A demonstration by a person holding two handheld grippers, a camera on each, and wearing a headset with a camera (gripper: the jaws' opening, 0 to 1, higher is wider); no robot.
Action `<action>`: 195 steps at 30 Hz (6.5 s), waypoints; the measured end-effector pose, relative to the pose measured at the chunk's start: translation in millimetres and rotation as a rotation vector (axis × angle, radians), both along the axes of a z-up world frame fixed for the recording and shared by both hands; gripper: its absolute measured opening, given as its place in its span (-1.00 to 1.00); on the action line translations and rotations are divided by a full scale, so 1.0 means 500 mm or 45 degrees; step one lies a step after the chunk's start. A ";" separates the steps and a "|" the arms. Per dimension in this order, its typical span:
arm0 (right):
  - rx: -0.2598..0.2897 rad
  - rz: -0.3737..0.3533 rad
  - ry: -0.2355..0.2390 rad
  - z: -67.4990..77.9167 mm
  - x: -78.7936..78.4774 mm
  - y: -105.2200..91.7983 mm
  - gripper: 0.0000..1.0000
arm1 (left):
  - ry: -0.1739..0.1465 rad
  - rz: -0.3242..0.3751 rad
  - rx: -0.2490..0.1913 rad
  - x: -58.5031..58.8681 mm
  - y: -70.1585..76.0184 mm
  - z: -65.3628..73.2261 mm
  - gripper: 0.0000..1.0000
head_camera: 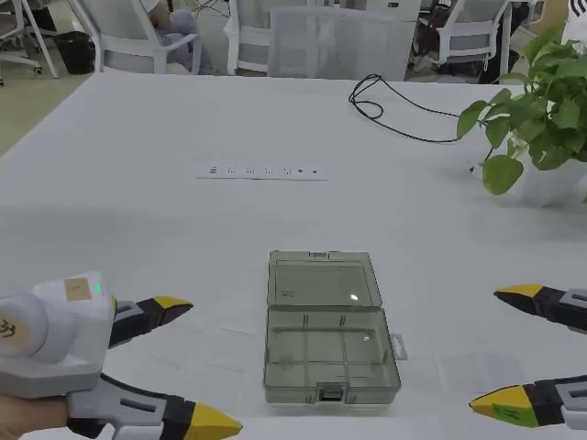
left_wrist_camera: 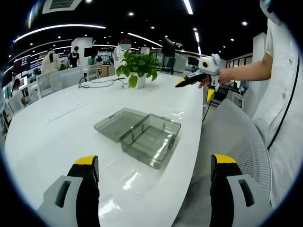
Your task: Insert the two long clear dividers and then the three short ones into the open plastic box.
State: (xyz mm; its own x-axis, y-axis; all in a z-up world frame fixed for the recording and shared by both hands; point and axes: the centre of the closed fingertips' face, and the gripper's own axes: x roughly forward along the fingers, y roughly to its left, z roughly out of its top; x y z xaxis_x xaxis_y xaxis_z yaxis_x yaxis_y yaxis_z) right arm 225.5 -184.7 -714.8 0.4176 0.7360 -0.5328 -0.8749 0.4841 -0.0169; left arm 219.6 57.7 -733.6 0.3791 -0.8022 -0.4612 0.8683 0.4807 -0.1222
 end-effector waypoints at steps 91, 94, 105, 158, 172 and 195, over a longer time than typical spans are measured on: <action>0.061 -0.029 0.034 -0.023 0.023 0.014 0.80 | 0.401 0.596 0.434 0.065 0.185 -0.183 0.08; 0.064 -0.031 0.035 -0.023 0.024 0.015 0.80 | 0.446 0.635 0.455 0.065 0.190 -0.196 -0.01; 0.074 -0.035 0.037 -0.024 0.024 0.017 0.80 | 0.511 0.666 0.550 0.069 0.208 -0.225 -0.14; 0.054 -0.013 0.057 -0.039 0.012 0.024 0.78 | 0.569 0.732 0.573 0.061 0.213 -0.213 -0.40; 0.061 -0.007 0.056 -0.029 0.014 0.037 0.76 | 0.548 0.784 0.406 0.072 0.205 -0.172 -0.40; 0.268 -0.094 0.053 0.080 0.045 0.125 0.48 | 0.487 0.754 -0.011 0.093 0.072 -0.038 -0.40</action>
State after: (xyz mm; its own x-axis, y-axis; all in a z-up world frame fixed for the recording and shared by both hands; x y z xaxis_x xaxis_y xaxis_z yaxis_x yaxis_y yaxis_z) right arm 247.8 -122.4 -675.0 0.4554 0.8011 -0.3885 -0.8346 0.5361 0.1271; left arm 265.9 93.5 -752.5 0.5657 -0.5151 -0.6439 0.3565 0.8569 -0.3723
